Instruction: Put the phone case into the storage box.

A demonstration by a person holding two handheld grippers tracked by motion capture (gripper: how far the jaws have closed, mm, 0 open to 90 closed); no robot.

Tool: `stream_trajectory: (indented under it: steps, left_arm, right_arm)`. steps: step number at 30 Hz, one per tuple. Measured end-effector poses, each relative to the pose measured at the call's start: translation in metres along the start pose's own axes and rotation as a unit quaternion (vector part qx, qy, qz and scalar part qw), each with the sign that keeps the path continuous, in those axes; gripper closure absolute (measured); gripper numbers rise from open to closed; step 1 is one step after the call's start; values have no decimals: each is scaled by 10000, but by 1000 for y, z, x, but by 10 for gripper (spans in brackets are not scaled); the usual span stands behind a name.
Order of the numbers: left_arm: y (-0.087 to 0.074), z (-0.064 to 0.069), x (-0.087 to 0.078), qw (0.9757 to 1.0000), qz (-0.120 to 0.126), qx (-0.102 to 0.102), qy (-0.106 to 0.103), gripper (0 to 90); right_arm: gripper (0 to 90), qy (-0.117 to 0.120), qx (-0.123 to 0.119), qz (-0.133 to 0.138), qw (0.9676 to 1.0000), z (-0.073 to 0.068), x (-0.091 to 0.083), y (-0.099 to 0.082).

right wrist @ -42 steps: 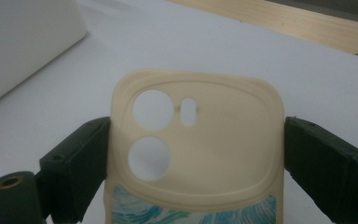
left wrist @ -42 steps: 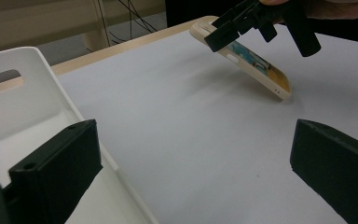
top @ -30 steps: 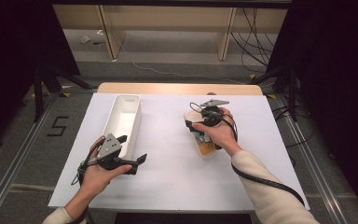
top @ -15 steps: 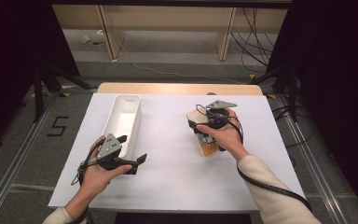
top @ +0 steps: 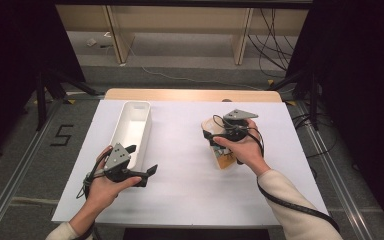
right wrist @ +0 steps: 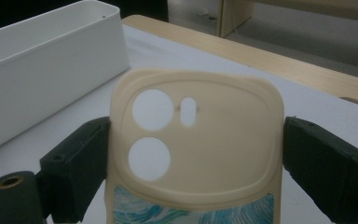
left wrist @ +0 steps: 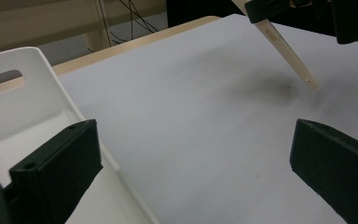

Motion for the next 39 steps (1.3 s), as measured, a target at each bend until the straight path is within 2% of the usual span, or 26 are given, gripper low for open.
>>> stream_trajectory:
  steps: [18, 39]
  left_arm:
    - [0, 0, 0, 10000, 1, 8, 9, 16]
    - [0, 0, 0, 10000, -9, 19, 20, 17]
  right_arm:
    - [116, 104, -195, 119, 9997, -12, -7, 0]
    - [116, 181, -334, 321, 9988, -20, -18, 6]
Point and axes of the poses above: each handheld gripper's, and its own axes: x roughly forward along the jaws, y roughly out of its top, z roughly to its right, the point moved 5 cm from there along x, roughly forward along the jaws, and after that the axes turned 11 degrees about -x, right-handed, at the moved point
